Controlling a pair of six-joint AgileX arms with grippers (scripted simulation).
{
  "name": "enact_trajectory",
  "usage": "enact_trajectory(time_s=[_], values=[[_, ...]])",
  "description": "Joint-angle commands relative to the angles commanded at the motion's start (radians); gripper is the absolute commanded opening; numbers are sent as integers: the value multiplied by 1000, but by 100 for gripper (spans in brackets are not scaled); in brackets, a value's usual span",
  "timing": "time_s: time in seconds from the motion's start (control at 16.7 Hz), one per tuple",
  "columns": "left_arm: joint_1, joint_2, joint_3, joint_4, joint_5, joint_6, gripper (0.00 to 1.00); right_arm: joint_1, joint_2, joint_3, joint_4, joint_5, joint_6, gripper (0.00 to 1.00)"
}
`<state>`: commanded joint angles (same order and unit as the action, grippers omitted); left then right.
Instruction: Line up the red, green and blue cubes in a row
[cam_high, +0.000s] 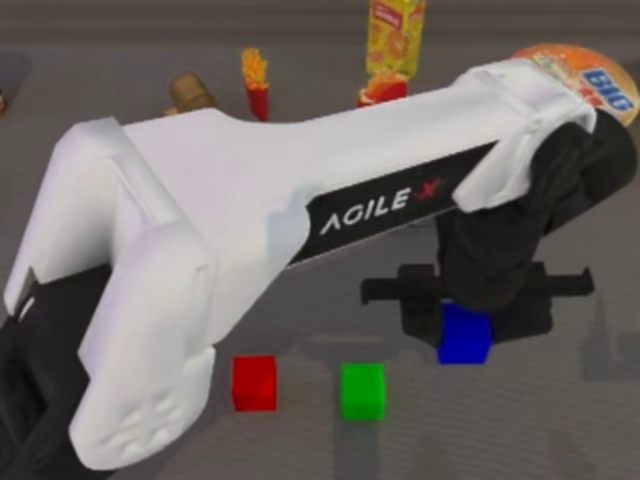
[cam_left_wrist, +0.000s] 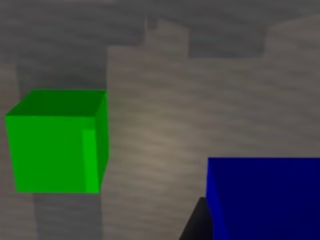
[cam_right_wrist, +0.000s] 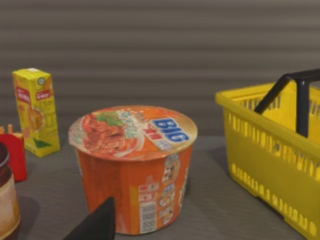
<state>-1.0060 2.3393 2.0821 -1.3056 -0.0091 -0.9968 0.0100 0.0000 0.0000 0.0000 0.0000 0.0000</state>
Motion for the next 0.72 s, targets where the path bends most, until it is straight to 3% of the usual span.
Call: enact_trajectory(time_s=[0.42,0.72], values=[[1,42,-173,218,0,1,0,0,0,0,0,0,0,100],[0,49,-194,241,0,1,0,0,0,0,0,0,0,100]])
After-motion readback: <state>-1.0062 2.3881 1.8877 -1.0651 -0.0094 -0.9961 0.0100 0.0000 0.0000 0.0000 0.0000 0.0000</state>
